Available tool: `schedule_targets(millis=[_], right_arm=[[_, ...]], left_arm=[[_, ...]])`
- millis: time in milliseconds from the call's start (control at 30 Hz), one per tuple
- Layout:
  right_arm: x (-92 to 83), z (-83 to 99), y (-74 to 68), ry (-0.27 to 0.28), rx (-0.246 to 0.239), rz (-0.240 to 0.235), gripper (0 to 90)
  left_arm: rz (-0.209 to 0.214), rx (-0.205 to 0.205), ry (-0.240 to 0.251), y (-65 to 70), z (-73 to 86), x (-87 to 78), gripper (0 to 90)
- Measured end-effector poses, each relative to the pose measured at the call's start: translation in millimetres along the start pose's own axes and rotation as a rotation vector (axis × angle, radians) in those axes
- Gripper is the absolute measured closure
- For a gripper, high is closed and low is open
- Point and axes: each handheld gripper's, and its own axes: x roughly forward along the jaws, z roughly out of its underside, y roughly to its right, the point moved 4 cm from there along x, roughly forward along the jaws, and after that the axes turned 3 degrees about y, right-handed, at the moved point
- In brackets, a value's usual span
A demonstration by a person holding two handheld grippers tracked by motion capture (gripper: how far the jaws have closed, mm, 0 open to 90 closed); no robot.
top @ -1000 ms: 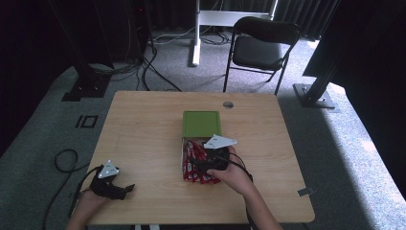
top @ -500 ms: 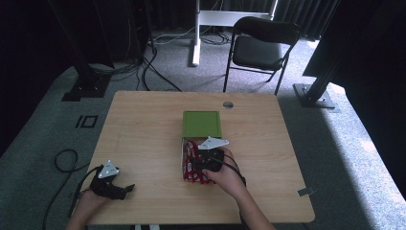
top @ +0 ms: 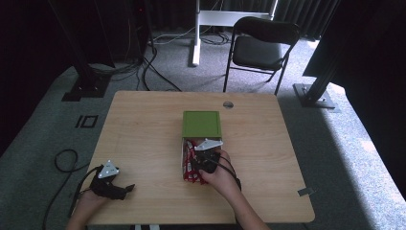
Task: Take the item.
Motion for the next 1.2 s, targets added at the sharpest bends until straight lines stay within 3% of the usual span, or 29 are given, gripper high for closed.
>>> schedule_targets(millis=[33,100,233,733,1033,1200], right_arm=[[0.9,0.4,-0.2,-0.001,-0.002,0.001,67.3],[1.4,0.6,0.0,-0.001,-0.004,-0.001,75.7],[-2.7,-1.3,4.6,0.014,0.036,-0.017,83.6],[-33.7,-9.9,11.1,0.094,0.091,-0.065,86.0],[-51.5,-9.5,10.6,0.115,0.088,-0.082,86.7],[-63.5,-13.8,12.0,0.146,0.112,-0.104,86.7]], left_arm=[[0.000,0.000,0.000,0.0,0.0,0.0,1.5],[0.000,0.000,0.000,0.0,0.0,0.0,1.4],[0.000,-0.001,0.001,0.0,0.0,0.0,1.5],[-0.001,0.000,0.001,-0.1,-0.1,0.1,1.5],[-0.001,0.000,0.002,-0.1,-0.1,0.1,1.5],[0.000,-0.001,0.001,-0.1,-0.1,0.1,1.5]])
